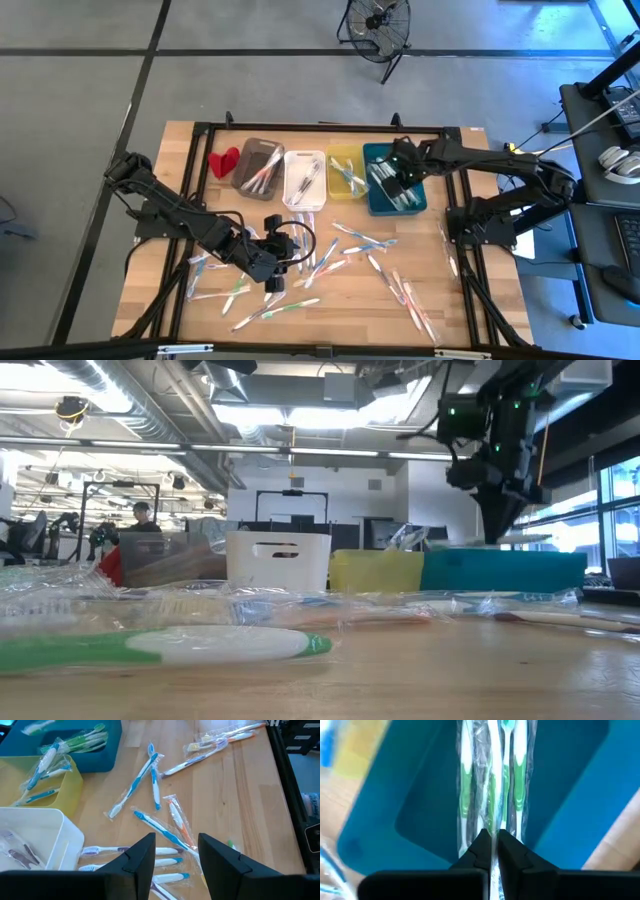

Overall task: Pick & Place Toothbrushes
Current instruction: Put the right green toothbrush into the blue bin, then put the purple toothbrush into the white bin

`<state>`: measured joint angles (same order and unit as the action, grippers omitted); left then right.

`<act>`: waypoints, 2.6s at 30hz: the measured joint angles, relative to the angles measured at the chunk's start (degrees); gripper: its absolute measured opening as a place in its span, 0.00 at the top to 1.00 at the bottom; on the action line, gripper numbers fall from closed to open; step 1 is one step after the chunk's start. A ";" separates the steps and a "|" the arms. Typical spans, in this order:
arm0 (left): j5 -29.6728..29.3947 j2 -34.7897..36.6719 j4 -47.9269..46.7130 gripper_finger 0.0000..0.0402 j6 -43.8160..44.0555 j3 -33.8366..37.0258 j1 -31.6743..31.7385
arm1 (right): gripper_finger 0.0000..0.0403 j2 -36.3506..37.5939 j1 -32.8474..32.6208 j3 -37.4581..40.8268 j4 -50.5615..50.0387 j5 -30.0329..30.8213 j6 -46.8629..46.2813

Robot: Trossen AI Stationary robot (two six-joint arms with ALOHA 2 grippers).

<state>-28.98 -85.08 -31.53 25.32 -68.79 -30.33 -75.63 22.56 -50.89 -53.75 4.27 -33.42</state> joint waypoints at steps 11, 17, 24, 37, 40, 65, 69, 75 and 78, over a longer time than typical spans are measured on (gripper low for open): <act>0.00 0.00 0.01 0.64 0.06 0.00 0.00 | 0.89 -7.63 3.08 2.83 5.60 -1.15 2.62; 0.05 0.00 -0.13 0.64 0.35 0.00 0.00 | 0.77 -11.06 3.14 2.84 9.07 -0.87 5.04; 0.09 0.00 -0.55 0.64 0.46 0.00 0.00 | 0.59 -11.08 3.14 2.00 10.81 -0.99 5.78; 3.44 1.31 -4.56 0.64 1.69 -0.04 -0.01 | 0.43 -11.02 2.20 -10.45 -6.14 -4.05 5.57; 6.85 2.78 -8.55 0.64 5.16 -0.04 -0.17 | 0.45 -10.97 0.57 -12.69 -8.84 -5.21 5.54; 17.92 4.46 -46.67 0.64 33.44 7.92 -1.83 | 0.58 -10.97 -18.09 -14.17 -9.25 -11.38 0.90; 20.30 4.46 -42.57 0.64 31.66 13.01 -1.11 | 0.59 -10.97 -22.02 -14.17 -7.92 -11.38 -1.38; 23.59 4.48 -37.04 0.64 30.34 17.31 1.63 | 0.61 -10.97 -26.78 -14.17 -2.64 -11.39 -3.86; 24.62 4.48 -36.11 0.64 30.83 17.97 3.50 | 0.62 -10.97 -28.78 -14.17 0.58 -11.40 -3.84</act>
<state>-4.36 -80.60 -67.64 56.15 -50.83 -26.83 -86.61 -6.23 -65.06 -53.17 -7.13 -37.26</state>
